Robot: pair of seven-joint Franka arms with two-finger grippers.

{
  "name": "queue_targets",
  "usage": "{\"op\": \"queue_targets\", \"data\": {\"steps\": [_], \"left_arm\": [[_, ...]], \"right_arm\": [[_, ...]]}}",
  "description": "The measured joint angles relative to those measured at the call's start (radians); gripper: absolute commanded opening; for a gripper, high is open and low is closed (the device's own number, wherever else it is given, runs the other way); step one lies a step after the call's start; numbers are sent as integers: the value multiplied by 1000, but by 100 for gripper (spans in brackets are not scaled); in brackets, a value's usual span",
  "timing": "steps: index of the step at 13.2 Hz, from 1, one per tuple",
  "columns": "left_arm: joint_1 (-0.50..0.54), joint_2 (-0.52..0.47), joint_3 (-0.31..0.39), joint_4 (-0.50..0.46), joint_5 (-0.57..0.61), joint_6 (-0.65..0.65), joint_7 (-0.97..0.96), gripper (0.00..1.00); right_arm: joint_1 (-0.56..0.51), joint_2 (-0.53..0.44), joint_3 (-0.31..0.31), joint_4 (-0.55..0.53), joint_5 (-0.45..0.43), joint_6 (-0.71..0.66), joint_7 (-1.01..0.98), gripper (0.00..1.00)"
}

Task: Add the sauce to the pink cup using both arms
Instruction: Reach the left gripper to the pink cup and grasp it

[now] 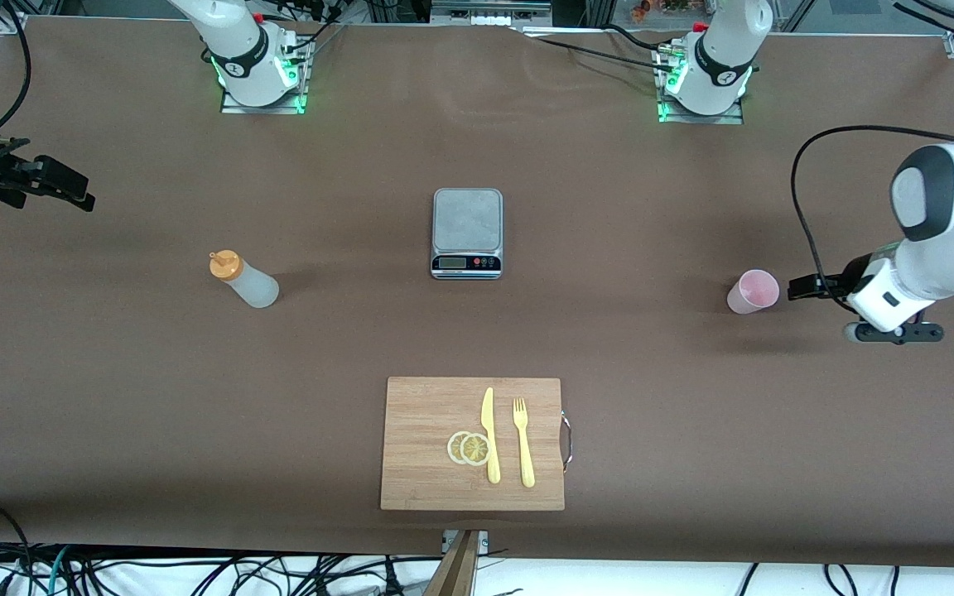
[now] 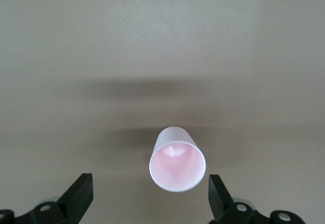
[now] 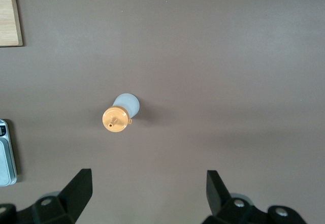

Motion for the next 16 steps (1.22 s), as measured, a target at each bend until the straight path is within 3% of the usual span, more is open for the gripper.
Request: {"op": "queue_targets", "data": {"steps": [5, 12, 14, 16], "left_arm": [[22, 4, 6, -168, -10, 213, 51, 99], [24, 26, 7, -231, -15, 305, 73, 94], [24, 28, 7, -255, -15, 331, 74, 73], [24, 28, 7, -261, -15, 336, 74, 42]], "right_arm": [[0, 0, 0, 0, 0, 0, 0, 99], [0, 0, 0, 0, 0, 0, 0, 99], [0, 0, 0, 0, 0, 0, 0, 99], [0, 0, 0, 0, 0, 0, 0, 99]]}}
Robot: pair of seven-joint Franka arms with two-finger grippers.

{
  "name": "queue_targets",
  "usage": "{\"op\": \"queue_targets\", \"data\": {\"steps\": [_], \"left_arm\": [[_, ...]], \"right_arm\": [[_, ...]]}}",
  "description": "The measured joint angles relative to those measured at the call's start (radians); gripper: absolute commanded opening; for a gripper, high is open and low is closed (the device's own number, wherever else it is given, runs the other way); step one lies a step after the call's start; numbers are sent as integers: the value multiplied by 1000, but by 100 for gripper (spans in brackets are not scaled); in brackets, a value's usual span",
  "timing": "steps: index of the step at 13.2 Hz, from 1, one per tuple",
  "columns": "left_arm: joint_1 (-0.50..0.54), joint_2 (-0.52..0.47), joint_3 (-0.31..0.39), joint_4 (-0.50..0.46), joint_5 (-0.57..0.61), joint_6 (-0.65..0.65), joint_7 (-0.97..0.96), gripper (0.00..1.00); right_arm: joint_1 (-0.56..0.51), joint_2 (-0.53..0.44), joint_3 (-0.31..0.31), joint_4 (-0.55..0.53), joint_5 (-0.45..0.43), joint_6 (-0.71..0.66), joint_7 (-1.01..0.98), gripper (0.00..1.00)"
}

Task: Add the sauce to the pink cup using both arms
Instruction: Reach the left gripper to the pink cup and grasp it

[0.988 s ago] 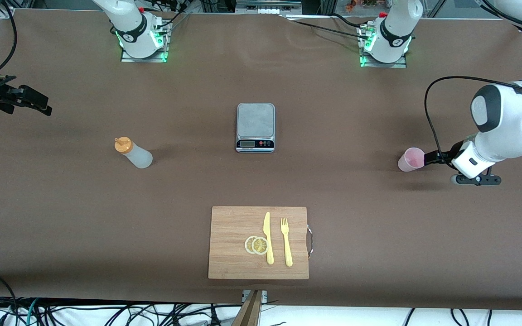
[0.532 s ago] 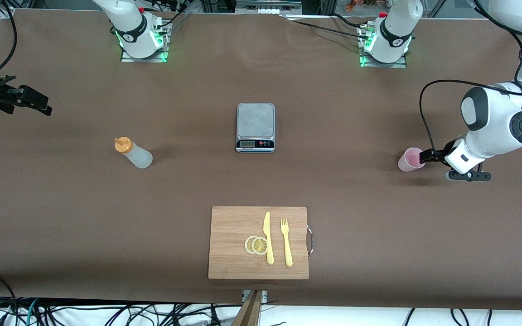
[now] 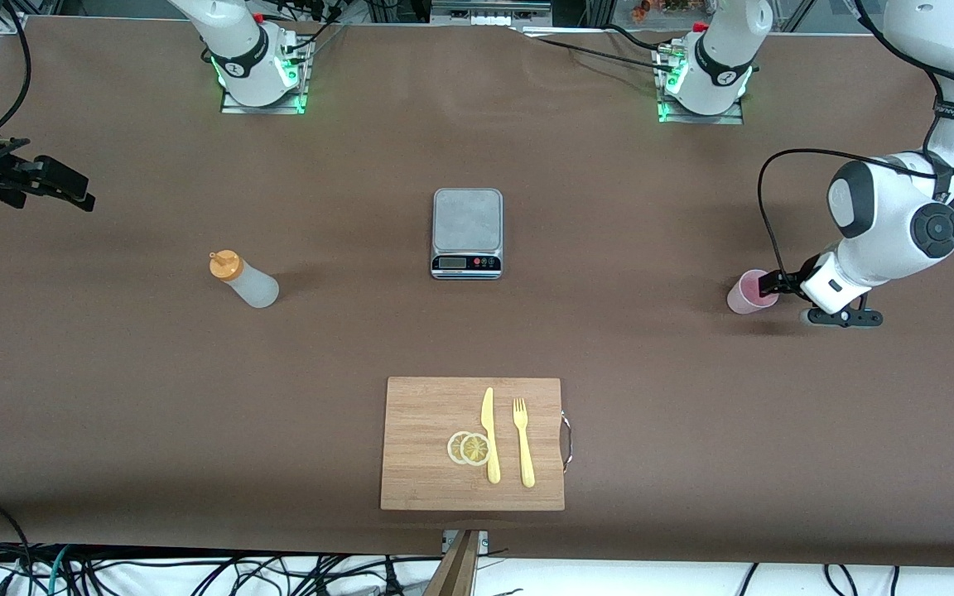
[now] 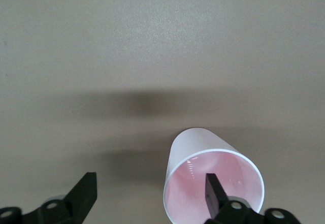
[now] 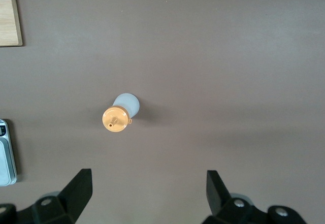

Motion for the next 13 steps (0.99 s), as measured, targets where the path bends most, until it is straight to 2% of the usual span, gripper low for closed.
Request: {"op": "queue_targets", "data": {"steps": [1, 7, 13], "left_arm": [[0, 0, 0, 0, 0, 0, 0, 32], [0, 0, 0, 0, 0, -1, 0, 2], [-5, -7, -6, 8, -46, -14, 0, 0]], "right_arm": [[0, 0, 0, 0, 0, 0, 0, 99], [0, 0, 0, 0, 0, 0, 0, 99], [0, 0, 0, 0, 0, 0, 0, 99]]}}
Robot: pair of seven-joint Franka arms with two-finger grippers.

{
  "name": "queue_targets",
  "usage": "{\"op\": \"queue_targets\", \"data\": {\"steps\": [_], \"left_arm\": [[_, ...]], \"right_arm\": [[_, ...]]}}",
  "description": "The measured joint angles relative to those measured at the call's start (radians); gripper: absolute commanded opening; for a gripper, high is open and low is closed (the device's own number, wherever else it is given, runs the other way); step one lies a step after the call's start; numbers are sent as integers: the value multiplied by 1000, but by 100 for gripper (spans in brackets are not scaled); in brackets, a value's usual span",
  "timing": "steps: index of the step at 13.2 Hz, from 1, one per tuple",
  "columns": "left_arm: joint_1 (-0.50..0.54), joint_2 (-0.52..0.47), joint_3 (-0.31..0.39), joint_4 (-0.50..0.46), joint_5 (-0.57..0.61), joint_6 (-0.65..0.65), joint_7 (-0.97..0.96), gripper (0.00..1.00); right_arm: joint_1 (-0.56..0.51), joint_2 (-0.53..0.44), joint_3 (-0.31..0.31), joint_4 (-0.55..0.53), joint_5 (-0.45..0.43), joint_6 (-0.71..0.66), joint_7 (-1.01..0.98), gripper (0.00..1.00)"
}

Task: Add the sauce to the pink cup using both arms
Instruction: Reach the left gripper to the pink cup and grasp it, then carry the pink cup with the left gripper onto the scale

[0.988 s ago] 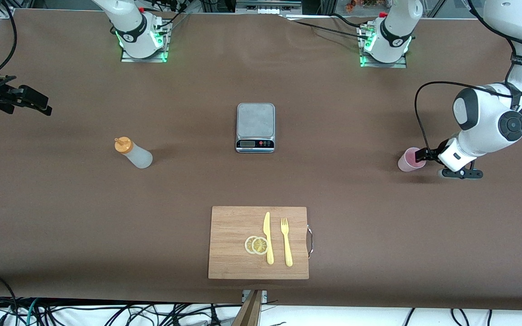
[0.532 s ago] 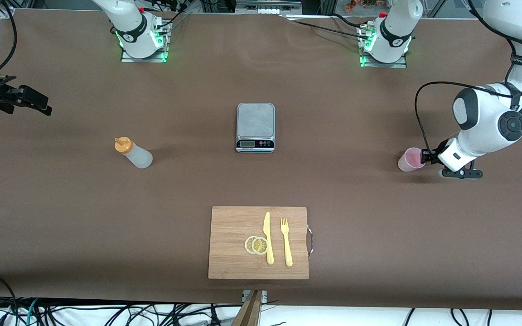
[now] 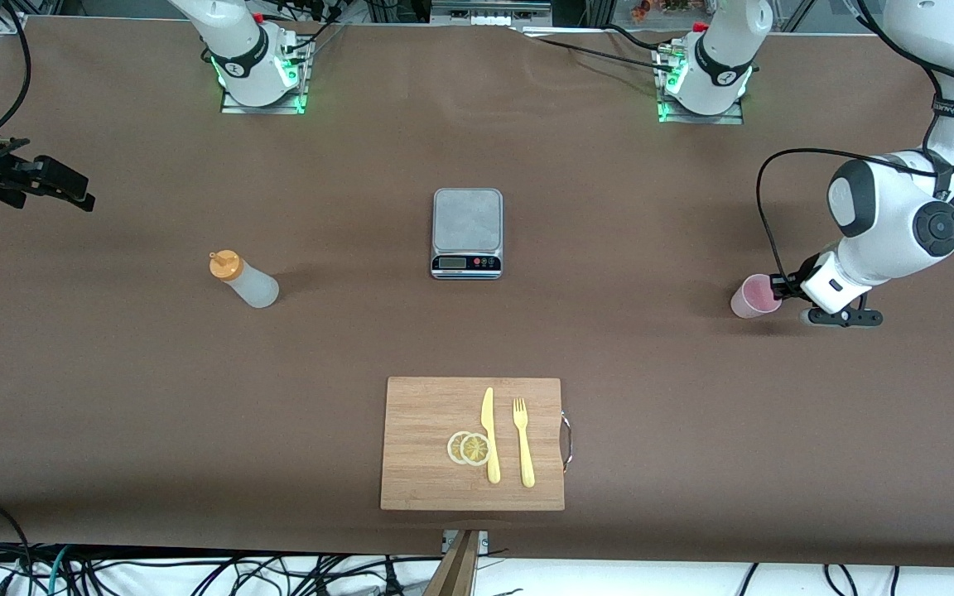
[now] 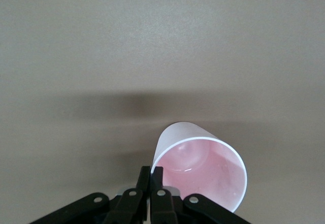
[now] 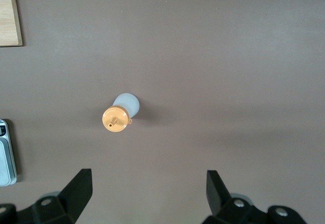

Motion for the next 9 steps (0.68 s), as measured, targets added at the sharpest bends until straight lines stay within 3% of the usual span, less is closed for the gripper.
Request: {"op": "queue_targets", "data": {"steps": [3, 9], "left_arm": [[-62, -1, -12, 53, -75, -43, -5, 0], [-316, -18, -25, 111, -130, -96, -137, 0]], "right_arm": [[0, 0, -1, 0, 0, 0, 0, 99], [0, 0, -1, 0, 0, 0, 0, 99]]}}
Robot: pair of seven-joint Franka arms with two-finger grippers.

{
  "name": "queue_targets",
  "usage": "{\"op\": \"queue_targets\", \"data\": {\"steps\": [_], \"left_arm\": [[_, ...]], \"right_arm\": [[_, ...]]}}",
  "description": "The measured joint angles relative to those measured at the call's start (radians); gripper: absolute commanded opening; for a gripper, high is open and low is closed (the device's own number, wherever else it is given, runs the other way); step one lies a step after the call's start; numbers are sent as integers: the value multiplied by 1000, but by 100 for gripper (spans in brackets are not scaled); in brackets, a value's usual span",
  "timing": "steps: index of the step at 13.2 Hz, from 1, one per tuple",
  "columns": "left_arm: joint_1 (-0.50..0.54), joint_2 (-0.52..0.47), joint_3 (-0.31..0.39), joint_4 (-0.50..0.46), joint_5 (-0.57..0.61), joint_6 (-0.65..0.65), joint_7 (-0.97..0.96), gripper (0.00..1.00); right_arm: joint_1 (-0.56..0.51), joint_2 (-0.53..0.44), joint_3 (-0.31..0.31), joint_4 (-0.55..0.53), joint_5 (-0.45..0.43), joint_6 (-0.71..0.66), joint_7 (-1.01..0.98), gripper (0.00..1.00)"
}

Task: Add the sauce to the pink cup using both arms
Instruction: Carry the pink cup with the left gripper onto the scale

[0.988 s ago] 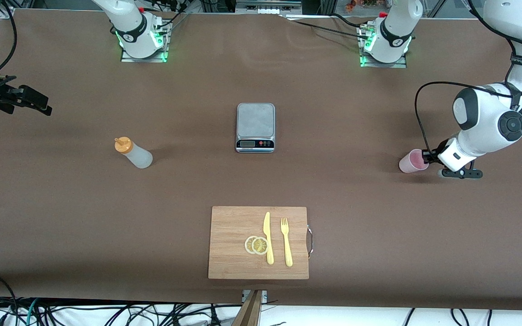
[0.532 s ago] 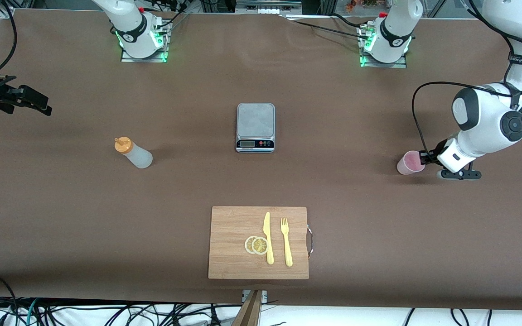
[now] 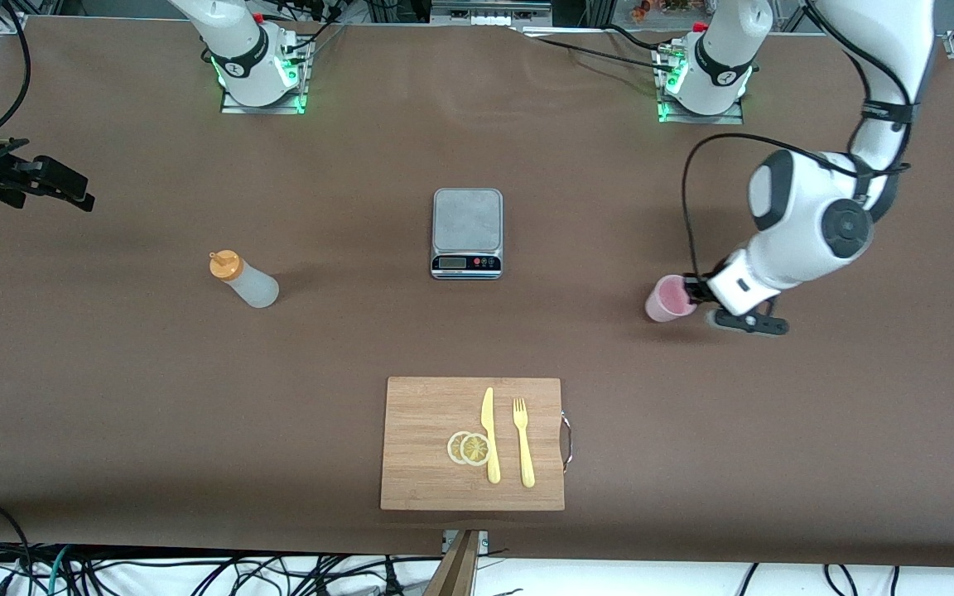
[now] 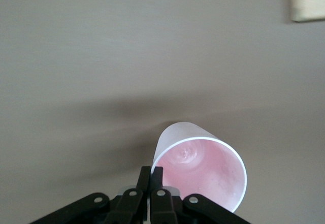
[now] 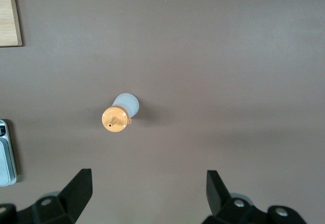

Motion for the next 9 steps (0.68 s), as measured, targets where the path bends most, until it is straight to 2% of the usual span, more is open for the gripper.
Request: {"op": "queue_targets", "data": {"steps": [3, 7, 9], "left_arm": [[-125, -10, -26, 8, -1, -9, -173, 0], [-165, -11, -147, 11, -1, -8, -365, 0], [-197, -11, -180, 18, -1, -8, -458, 0]], "right_arm": [[0, 0, -1, 0, 0, 0, 0, 99], [0, 0, -4, 0, 0, 0, 0, 99], [0, 0, -5, 0, 0, 0, 0, 99]]}}
